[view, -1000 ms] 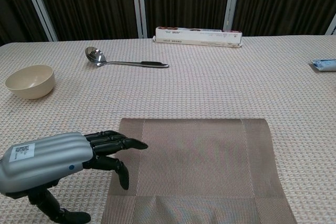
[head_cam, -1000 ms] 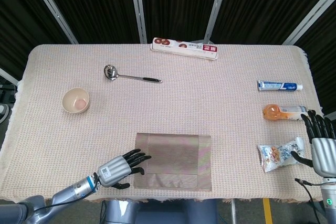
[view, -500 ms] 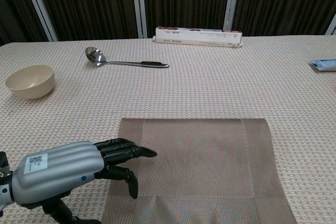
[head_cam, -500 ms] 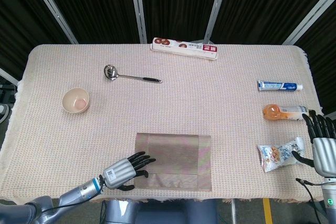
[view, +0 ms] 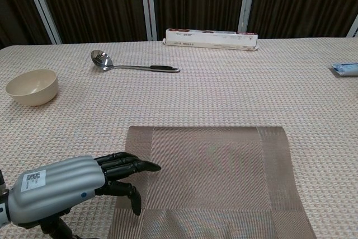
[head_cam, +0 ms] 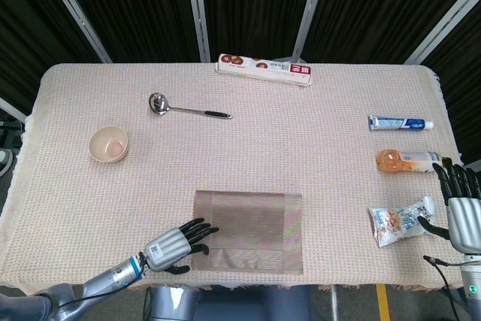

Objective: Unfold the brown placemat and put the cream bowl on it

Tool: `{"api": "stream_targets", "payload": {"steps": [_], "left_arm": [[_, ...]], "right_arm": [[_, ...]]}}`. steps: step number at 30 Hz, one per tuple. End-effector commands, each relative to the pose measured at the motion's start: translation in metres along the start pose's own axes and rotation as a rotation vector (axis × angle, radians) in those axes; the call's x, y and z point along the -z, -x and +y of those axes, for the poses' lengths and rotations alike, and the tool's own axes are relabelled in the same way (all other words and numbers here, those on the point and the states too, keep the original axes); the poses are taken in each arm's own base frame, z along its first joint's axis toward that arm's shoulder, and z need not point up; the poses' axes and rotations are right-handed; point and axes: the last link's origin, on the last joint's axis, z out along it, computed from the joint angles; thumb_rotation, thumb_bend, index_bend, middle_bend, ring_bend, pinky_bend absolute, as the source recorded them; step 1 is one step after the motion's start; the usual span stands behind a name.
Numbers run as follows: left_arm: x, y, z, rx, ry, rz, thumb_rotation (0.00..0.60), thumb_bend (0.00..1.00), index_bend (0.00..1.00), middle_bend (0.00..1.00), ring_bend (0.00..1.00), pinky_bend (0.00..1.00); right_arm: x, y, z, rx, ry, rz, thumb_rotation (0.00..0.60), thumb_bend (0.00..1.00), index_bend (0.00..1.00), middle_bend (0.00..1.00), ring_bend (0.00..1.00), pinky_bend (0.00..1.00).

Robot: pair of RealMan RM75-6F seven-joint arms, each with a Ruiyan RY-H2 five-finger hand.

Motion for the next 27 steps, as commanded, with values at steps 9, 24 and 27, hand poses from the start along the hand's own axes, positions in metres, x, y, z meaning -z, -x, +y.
{"api": "stream_targets", "payload": {"steps": [9, 24, 27], "left_arm": [[-0.009, 0.000, 0.000, -0.016, 0.005, 0.005, 0.600, 0.22, 0.35, 0.00, 0.00, 0.00], [-0.014, -0.003, 0.002, -0.015, 0.007, 0.014, 0.600, 0.27, 0.36, 0.00, 0.00, 0.00], [-0.014, -0.002, 0.002, -0.014, 0.006, 0.011, 0.600, 0.27, 0.36, 0.00, 0.00, 0.00]], "right_arm": [[0.000, 0.000, 0.001, -0.001, 0.002, -0.001, 0.600, 0.00, 0.00, 0.00, 0.00, 0.00], [0.000, 0.001, 0.000, 0.002, 0.000, -0.007, 0.600, 0.00, 0.00, 0.00, 0.00, 0.00], [0.000, 0.001, 0.000, 0.001, -0.001, -0.009, 0.600, 0.00, 0.00, 0.00, 0.00, 0.00]]}}
